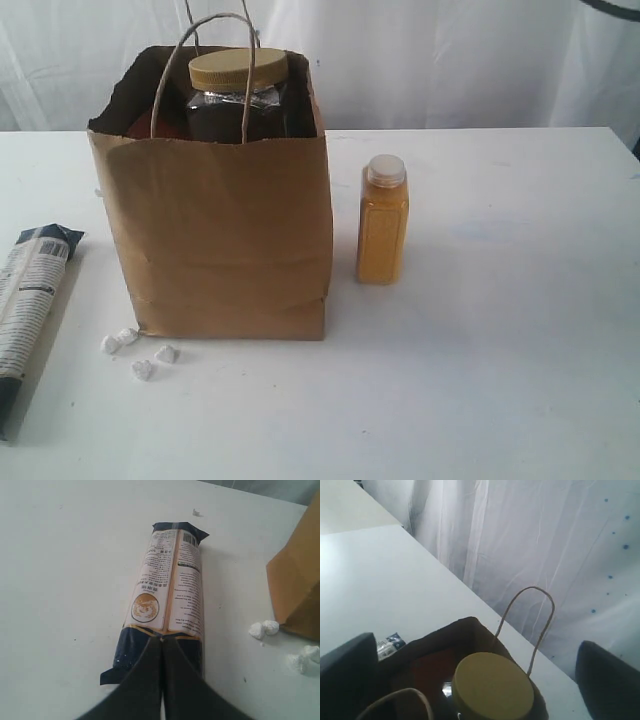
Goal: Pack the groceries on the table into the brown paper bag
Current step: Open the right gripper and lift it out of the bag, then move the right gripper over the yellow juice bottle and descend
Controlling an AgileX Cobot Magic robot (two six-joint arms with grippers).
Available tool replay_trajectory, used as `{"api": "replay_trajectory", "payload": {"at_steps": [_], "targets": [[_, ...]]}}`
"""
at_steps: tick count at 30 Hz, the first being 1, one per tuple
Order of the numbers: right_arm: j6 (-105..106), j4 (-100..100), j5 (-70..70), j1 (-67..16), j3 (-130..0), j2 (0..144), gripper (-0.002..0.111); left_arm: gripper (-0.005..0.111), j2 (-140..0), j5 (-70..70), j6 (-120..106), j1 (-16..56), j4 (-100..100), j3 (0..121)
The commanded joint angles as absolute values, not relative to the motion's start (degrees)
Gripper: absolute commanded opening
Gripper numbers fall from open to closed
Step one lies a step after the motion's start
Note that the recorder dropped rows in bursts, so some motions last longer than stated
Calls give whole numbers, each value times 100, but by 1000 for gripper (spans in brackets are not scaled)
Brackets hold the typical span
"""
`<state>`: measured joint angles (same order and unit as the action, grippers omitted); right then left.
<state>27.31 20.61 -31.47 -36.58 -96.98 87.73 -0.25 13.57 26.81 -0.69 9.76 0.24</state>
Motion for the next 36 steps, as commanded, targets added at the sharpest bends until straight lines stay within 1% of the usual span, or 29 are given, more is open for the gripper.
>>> {"api": "replay_trajectory", "payload": {"at_steps": [1,3,5,6,9,12,16,21,27,29,31,32,34,36], "targets": [[1872,1699,-3332,-3654,-9754,8411,105,0,0,1352,2676,-38,967,0],[1596,1026,-3608,-3654,-9754,8328,105,0,0,1352,2676,-38,967,0],[896,-43,-3958,-3654,-9754,8305,104,0,0,1352,2676,-38,967,0],[369,-893,-4193,-3654,-9754,8305,101,0,0,1352,2676,-38,967,0],[-172,-2100,-4506,-3654,-9754,8305,94,0,0,1352,2676,-38,967,0],[-1115,-3426,-4903,-3654,-9754,8330,85,0,0,1352,2676,-38,967,0],[-1908,-4524,-5690,-3654,-9754,8479,69,0,0,1352,2676,-38,967,0],[-1764,-4564,-6262,-3654,-9648,8858,46,0,0,1352,2676,-38,967,0],[-1915,-4658,-6066,-3544,-9282,9495,26,0,0,1352,2676,-38,967,0],[-2335,-4514,-5852,-3384,-9251,9685,16,0,0,1352,2676,-38,967,0],[-2721,-4018,-5599,-3114,-9251,9829,3,0,0,1352,2676,-38,967,0],[-2752,-3694,-5488,-2946,-9251,9871,0,0,0,1352,2676,-38,967,0],[-2556,-2635,-5357,-2566,-9251,9981,0,0,0,1352,2676,-38,967,0],[-1784,-1342,-5491,-2184,-9251,10096,0,0,0,1352,2676,-38,967,0]]}}
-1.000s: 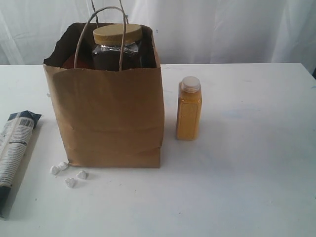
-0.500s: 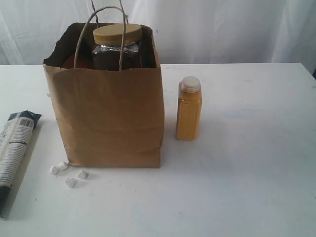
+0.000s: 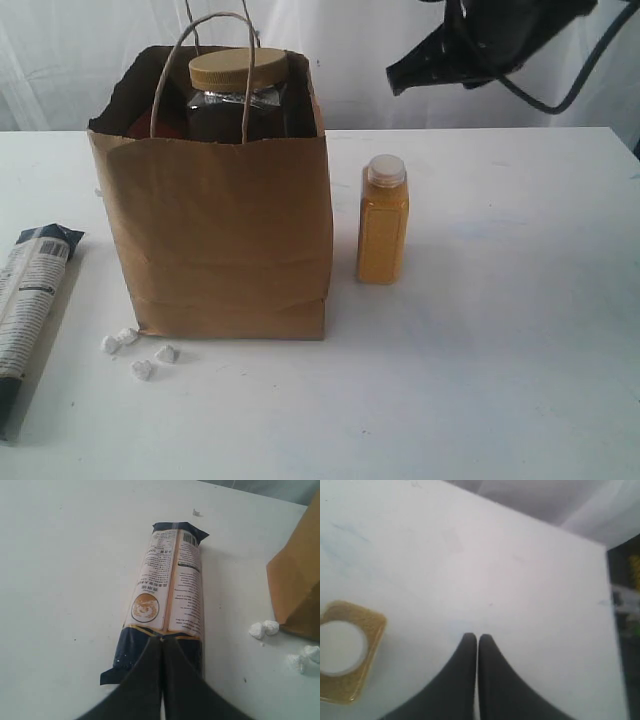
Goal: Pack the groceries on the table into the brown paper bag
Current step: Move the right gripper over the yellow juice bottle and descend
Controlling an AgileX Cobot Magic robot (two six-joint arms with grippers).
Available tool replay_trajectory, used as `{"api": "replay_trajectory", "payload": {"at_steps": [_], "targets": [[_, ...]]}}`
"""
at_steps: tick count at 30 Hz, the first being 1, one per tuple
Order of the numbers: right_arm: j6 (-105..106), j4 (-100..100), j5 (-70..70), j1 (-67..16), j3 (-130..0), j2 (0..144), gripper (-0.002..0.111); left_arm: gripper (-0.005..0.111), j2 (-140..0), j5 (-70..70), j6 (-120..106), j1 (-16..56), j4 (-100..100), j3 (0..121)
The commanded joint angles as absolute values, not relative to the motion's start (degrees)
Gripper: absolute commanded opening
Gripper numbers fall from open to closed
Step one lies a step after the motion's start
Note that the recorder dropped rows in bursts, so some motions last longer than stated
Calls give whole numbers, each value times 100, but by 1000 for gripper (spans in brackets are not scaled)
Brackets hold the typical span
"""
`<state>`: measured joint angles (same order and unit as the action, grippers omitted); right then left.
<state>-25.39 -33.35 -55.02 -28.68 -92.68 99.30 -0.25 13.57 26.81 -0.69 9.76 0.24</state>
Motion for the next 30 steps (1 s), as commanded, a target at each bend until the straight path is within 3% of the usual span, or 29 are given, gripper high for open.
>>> {"api": "replay_trajectory", "payload": {"at_steps": [1,7,17,21,25,30], "targets": [[-1306,-675,-5681,-1971,-9251,10167,0,0,0,1352,2676,-38,967,0],[308,615,-6967,-1364,-9251,10428,0,0,0,1352,2676,-38,967,0],[1461,1719,-6979,-1364,-9251,10423,3,0,0,1352,2676,-38,967,0],[1978,1968,-6718,-1364,-9251,10423,20,0,0,1352,2676,-38,967,0],[2082,1943,-6325,-1364,-9251,10423,50,0,0,1352,2676,-38,967,0],[1861,2009,-6146,-1364,-9251,10423,80,0,0,1352,2676,-38,967,0]]}}
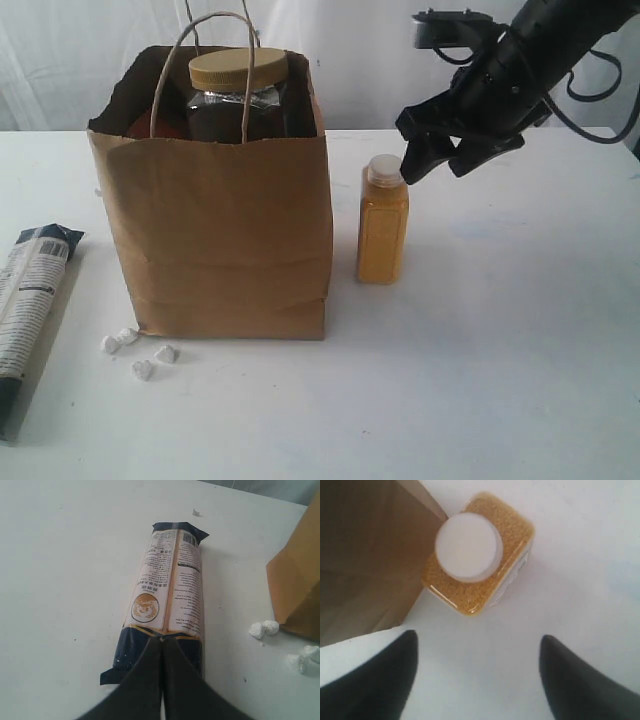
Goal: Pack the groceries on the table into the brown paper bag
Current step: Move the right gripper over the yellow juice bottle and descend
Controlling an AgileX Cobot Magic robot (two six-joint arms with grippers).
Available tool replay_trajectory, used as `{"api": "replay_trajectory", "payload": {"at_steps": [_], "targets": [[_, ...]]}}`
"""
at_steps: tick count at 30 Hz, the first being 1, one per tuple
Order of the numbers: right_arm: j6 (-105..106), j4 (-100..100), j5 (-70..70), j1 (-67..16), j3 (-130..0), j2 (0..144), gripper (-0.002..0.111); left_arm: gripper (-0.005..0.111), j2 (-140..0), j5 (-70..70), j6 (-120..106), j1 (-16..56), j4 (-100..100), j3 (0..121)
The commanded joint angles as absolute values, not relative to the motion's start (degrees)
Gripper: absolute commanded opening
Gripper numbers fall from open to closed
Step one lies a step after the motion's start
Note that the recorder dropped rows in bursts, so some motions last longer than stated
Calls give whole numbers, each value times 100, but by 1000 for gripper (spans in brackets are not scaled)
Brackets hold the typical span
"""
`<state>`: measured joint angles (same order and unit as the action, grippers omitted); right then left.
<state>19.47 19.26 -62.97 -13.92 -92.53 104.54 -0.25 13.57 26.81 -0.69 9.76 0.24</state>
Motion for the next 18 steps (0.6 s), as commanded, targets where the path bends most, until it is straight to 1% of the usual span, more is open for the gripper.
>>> {"api": "replay_trajectory", "payload": {"at_steps": [1,7,12,18], "targets": [[1886,2031,-6119,-1364,-9251,10423,82,0,0,1352,2676,-38,967,0],[1973,2275,-5699,-1449,-9251,10423,82,0,0,1352,2676,-38,967,0],[1962,2102,-5277,-1714,-9263,10463,82,0,0,1352,2676,-38,967,0],[1037,1406,-4825,-1879,-9287,10489,82,0,0,1352,2676,-38,967,0]]}}
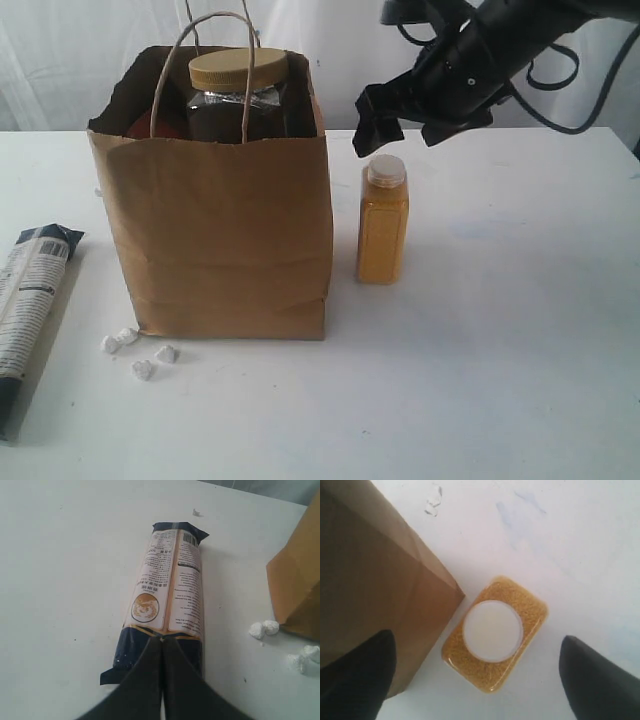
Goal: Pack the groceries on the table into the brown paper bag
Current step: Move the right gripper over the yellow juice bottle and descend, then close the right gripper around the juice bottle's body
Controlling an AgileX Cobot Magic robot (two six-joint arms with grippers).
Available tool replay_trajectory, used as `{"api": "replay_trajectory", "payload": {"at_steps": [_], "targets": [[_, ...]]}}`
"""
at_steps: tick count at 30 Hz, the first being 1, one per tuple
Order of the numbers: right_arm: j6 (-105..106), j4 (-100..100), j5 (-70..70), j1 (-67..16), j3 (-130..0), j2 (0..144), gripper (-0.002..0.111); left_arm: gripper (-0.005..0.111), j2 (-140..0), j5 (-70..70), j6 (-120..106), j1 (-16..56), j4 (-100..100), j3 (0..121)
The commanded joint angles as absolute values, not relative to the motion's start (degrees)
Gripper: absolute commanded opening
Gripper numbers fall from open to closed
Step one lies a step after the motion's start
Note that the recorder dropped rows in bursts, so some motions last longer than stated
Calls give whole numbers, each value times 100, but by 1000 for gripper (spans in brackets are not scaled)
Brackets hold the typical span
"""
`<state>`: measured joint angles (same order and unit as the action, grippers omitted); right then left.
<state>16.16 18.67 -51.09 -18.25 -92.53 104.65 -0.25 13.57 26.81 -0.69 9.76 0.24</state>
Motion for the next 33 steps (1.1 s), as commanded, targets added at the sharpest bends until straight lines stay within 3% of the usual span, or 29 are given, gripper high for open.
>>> {"api": "replay_trajectory", "payload": {"at_steps": [1,33], "targets": [[888,1310,-4801,-1879,-9287,10505,82,0,0,1352,2676,-38,967,0],[-258,807,-4682,-2132,-9287,11607,78,0,0,1352,2676,-38,967,0]]}}
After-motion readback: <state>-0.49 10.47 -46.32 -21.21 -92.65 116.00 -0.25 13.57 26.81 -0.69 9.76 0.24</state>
